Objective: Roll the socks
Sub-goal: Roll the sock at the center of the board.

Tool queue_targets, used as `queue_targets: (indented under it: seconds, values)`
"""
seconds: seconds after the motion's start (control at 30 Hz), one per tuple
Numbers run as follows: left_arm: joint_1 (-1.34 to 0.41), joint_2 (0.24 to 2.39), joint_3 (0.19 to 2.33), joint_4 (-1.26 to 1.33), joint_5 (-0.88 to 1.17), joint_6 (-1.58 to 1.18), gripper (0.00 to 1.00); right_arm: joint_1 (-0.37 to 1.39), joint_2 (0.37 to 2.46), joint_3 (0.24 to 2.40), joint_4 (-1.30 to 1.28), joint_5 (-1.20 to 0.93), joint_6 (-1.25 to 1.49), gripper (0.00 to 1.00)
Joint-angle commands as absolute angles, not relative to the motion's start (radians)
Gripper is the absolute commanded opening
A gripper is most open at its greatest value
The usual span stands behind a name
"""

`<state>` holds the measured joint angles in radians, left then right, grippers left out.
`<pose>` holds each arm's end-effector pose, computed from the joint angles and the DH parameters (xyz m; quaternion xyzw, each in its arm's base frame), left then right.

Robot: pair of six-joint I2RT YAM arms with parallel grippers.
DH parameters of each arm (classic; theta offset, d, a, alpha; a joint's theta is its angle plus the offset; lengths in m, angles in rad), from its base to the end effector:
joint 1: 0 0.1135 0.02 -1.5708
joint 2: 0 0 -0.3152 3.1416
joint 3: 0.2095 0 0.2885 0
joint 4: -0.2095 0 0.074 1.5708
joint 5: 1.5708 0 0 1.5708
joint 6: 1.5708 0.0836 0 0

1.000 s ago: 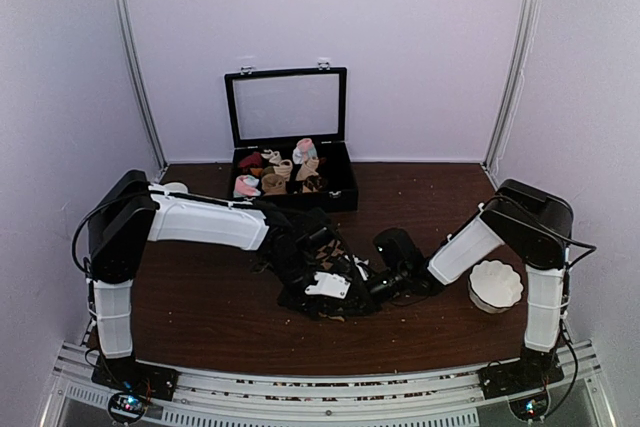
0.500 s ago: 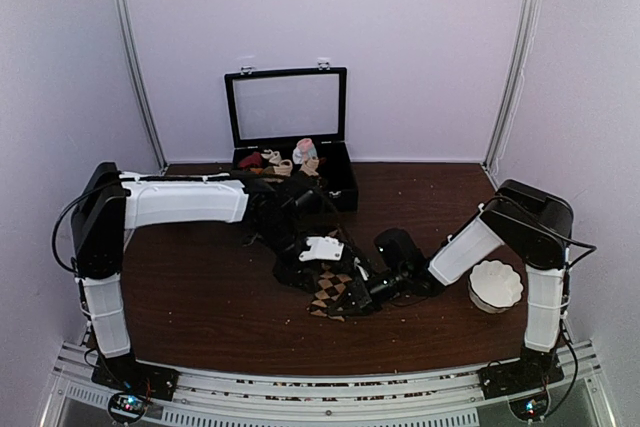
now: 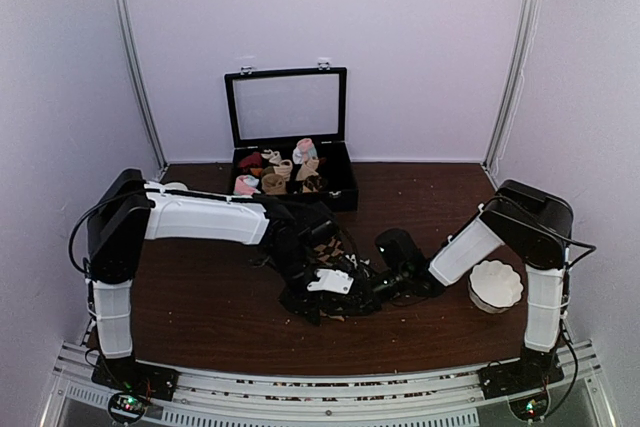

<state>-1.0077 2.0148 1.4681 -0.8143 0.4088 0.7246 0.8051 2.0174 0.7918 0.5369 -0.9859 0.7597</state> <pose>0.2169 -0.4059 0.1553 0.7557 0.6146 -0.2143 0.0730 0.2276 0.3373 0.0762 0.2200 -0.7919 -0.5686 0.0350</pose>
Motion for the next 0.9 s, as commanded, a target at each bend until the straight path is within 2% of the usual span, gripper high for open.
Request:
queue_targets:
  seconds: [0.0,0.47,0.87]
  values:
    - [-1.000,2.040,1.452,-0.783,0.384,0.749,0.47,0.812,2.094,0.734,0.406,-0.936,0.764,0.00]
    - [-1.000,2.057,1.416,-0.721,0.296,0.748,0.40,0.812,2.092,0.722,0.436,-0.944,0.780,0.00]
    - [-1.000,2.090,1.411,-0.755,0.295,0.769,0.20,0.812,2.092,0.700,0.545,-0.955,0.848,0.00]
